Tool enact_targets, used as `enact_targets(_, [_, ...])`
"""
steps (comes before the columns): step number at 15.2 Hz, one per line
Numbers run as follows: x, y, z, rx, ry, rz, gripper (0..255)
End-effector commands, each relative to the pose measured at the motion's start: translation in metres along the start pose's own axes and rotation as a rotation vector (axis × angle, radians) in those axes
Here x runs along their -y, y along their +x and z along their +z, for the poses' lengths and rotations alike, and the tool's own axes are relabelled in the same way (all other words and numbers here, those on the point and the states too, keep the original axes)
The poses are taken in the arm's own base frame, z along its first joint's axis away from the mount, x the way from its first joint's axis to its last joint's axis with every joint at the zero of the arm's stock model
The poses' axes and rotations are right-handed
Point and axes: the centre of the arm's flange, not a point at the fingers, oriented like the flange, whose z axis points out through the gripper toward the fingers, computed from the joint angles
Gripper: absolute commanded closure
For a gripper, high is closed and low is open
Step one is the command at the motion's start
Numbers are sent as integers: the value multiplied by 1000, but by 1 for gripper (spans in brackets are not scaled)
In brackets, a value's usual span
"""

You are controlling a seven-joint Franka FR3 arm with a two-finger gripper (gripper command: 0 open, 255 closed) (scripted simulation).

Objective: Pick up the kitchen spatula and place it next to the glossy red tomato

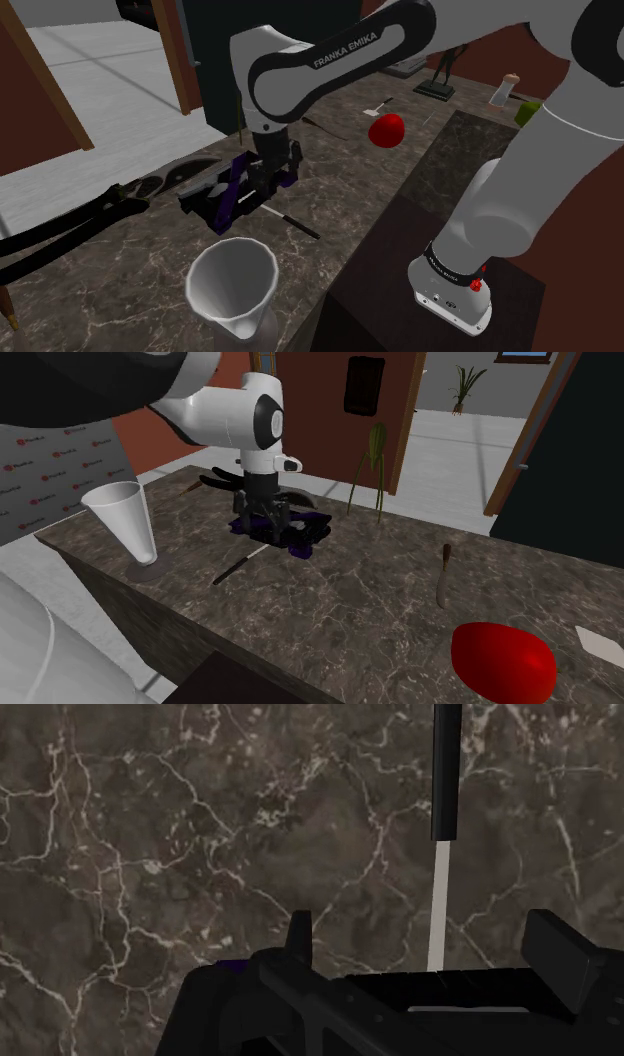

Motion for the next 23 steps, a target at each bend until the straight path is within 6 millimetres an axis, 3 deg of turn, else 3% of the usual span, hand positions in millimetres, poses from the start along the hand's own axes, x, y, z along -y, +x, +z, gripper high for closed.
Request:
enact_targets(1, [20,12,12,10,9,-16,0])
enact_targets(10, [25,14,54,13,11,-20,0])
enact_targets(17, [25,14,54,13,11,-20,0])
enact_targets(18, [25,14,54,13,11,-20,255])
enact_targets(23, [25,14,54,13,11,-20,255])
